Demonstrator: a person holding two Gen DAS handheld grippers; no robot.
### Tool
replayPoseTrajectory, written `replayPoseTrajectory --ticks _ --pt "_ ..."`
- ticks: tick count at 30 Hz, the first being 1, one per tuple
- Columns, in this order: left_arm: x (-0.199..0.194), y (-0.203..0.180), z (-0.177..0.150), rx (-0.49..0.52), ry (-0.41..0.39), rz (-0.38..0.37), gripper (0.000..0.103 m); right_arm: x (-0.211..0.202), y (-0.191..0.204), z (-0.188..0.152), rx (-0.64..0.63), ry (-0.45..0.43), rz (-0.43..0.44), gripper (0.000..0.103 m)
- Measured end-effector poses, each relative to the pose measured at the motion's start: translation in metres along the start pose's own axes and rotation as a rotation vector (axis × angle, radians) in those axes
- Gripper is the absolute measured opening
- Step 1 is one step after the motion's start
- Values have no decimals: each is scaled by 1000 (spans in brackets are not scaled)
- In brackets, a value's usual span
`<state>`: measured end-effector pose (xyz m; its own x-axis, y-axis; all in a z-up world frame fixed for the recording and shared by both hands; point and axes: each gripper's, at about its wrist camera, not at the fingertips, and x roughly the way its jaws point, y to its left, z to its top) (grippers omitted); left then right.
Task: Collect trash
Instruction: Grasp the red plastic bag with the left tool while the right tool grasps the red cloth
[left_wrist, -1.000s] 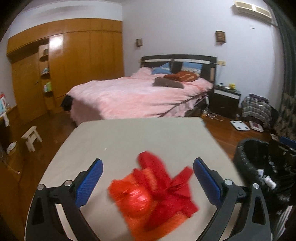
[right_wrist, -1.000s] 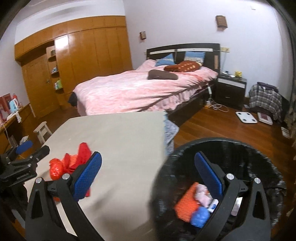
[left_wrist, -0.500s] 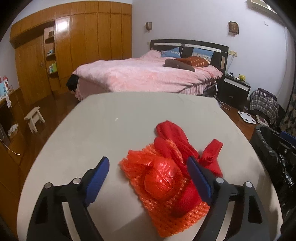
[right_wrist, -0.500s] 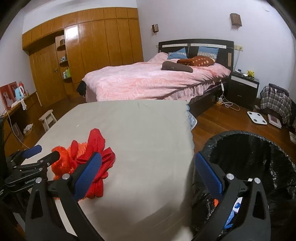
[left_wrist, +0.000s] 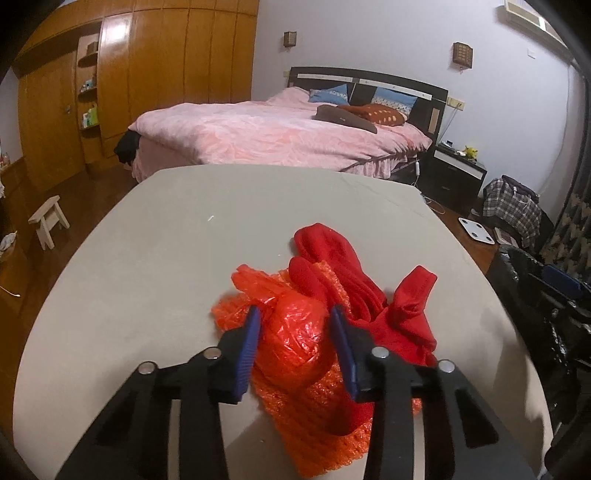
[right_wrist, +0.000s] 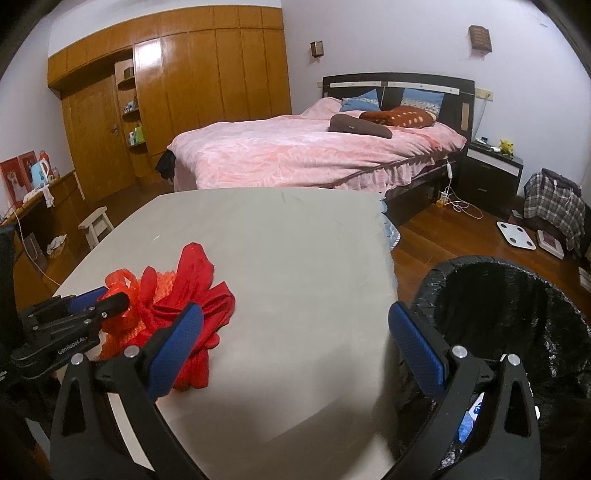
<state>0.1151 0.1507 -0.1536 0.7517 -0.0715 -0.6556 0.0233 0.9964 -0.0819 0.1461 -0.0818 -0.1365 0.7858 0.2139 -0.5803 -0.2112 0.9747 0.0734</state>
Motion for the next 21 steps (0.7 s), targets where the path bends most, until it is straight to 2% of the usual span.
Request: replayPoseTrajectory --ticks 9,13,21 --pt "-14 8 9 -16 -49 12 35 6 11 2 -3 2 25 98" --pt "-23 18 16 -8 -88 52 35 11 19 5 -2 1 45 98" --pt "-22 36 19 -9 -105 102 35 28 46 12 -14 15 108 97"
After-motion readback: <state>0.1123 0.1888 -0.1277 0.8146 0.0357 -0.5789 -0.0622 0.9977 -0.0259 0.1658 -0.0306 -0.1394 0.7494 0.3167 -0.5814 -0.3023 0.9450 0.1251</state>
